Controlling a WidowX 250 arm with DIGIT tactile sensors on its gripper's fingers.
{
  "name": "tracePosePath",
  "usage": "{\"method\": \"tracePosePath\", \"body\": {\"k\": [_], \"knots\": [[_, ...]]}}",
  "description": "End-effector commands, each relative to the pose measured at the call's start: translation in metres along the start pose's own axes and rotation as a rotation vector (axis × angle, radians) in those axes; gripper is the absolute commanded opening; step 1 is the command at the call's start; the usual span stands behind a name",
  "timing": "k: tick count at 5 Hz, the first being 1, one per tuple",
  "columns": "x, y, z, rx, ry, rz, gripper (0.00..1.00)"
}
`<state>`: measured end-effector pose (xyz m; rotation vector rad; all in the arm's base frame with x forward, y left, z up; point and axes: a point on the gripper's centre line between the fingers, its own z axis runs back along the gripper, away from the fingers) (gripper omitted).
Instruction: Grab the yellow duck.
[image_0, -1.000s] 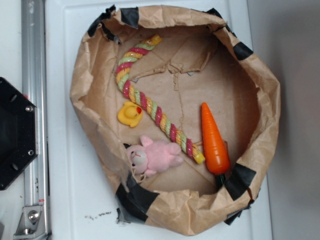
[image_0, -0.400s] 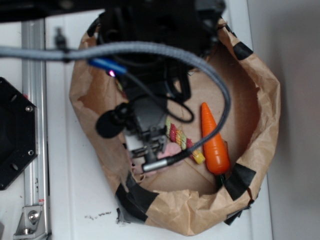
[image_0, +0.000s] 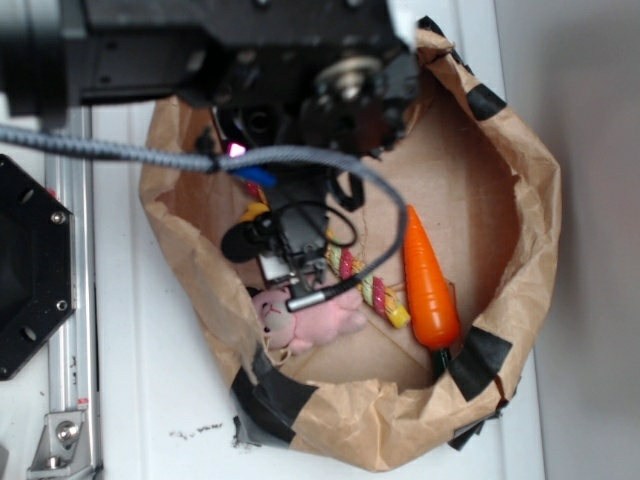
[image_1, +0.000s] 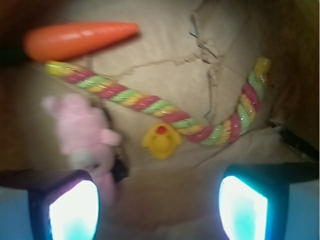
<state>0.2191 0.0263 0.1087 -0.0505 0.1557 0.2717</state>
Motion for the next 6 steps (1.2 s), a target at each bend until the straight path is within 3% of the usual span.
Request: {"method": "tracePosePath", "body": {"k": [1, 6], "knots": [[0.0090, 0.0131, -0.0156, 0.026, -0.047, 0.005, 1.00], [0.0016, 0.0114, -0.0180, 0.010, -0.032, -0.004, 1.00]]}}
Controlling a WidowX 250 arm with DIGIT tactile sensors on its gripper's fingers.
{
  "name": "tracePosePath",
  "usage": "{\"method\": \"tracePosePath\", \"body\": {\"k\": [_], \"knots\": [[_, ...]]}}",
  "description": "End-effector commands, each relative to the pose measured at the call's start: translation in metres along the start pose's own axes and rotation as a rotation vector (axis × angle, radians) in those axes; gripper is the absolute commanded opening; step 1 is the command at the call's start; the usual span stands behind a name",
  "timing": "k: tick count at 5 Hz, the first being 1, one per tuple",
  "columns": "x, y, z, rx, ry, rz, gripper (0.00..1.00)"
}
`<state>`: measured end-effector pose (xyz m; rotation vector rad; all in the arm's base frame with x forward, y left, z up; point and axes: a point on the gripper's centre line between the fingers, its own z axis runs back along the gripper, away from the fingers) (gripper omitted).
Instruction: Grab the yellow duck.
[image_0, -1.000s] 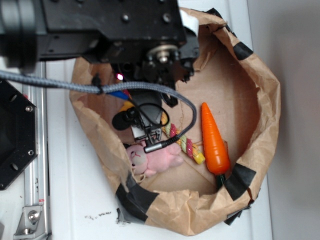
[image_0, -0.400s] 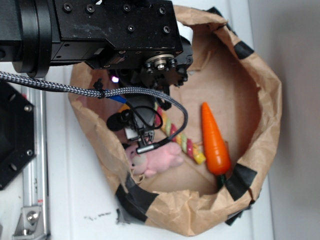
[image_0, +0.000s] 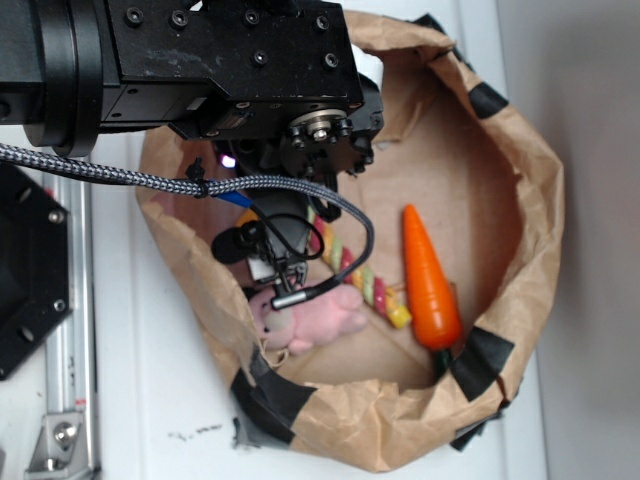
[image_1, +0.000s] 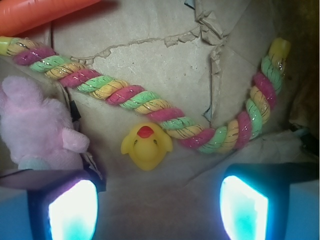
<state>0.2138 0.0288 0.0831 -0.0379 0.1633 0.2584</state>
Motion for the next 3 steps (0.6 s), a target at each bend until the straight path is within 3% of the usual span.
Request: {"method": "tracePosePath", "body": {"k": [1, 2, 3], "knots": [[0.002, 0.007, 0.008, -0.004, -0.038, 0.008, 1.00], [0.005, 0.011, -0.017, 0.028, -0.042, 0.048, 1.00], [0.001, 0.013, -0.024, 0.021, -0.040, 0.146, 1.00]]}}
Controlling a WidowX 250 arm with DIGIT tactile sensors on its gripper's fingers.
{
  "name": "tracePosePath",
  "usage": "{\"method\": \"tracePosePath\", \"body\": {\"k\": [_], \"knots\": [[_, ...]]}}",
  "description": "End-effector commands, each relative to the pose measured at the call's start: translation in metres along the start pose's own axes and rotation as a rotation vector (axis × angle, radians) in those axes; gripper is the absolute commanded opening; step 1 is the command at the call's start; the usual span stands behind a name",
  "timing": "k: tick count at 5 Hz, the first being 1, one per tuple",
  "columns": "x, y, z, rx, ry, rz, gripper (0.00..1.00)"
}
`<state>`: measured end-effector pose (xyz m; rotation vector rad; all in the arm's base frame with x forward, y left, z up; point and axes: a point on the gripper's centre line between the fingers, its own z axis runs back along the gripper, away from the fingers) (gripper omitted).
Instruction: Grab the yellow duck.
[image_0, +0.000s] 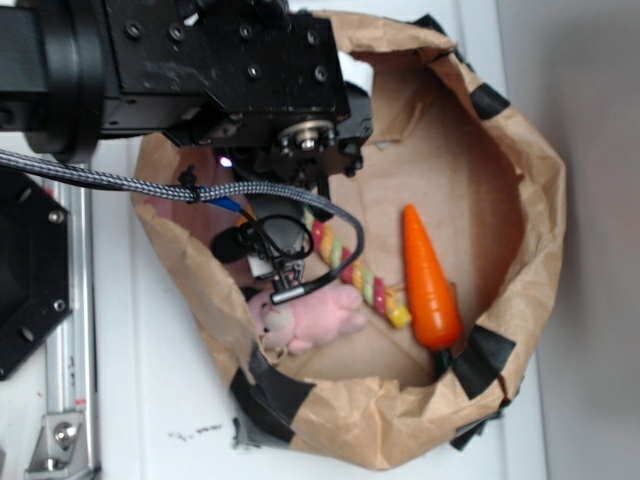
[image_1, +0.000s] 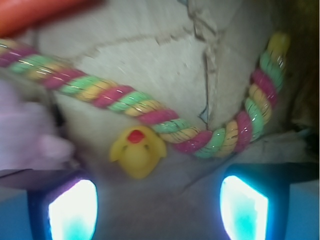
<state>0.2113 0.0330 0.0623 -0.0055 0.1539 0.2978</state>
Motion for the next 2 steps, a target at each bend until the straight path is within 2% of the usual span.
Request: {"method": "tracePosePath", "body": {"k": [1, 2], "knots": [[-0.0056, 0.0095, -0.0090, -0.028, -0.013, 0.185, 1.00], [-0.0024, 0.0124, -0.0137, -0.044, -0.039, 0.217, 1.00]]}}
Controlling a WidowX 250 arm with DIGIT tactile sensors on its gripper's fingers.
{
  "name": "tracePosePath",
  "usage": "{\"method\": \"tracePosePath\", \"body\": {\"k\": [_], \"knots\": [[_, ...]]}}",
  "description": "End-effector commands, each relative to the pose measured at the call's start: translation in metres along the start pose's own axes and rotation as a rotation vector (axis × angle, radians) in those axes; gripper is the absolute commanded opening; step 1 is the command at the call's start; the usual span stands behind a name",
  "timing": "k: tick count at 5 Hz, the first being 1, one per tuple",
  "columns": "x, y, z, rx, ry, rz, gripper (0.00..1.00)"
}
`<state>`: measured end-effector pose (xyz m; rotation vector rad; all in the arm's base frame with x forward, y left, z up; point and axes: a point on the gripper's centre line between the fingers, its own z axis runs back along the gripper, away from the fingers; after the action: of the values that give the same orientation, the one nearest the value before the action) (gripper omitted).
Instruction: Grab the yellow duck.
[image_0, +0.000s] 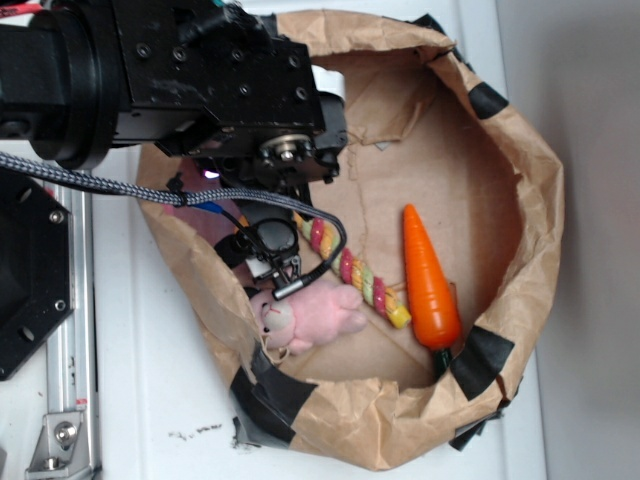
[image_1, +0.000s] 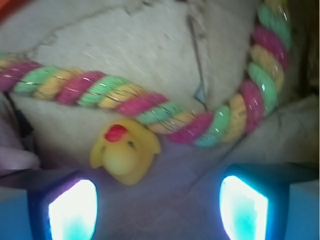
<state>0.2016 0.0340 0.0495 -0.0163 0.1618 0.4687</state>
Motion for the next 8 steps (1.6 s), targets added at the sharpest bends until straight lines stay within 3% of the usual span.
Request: {"method": "tracePosePath", "body": {"k": [1, 2, 4, 5, 6, 8], "knots": [[0.006, 0.011, -0.002, -0.014, -0.093, 0.058, 1.00], [0.003, 0.015, -0.002, -0.011, -0.083, 0.039, 1.00], [0.018, 0.014, -0.012, -0.004, -0.145, 0.084, 1.00], [0.015, 0.006, -0.021, 0.039, -0.132, 0.049, 1.00], [0.001, -0.020, -0.036, 0.076, -0.087, -0.065, 1.00], [-0.020, -0.042, -0.046, 0.098, -0.118, -0.159, 1.00]]}}
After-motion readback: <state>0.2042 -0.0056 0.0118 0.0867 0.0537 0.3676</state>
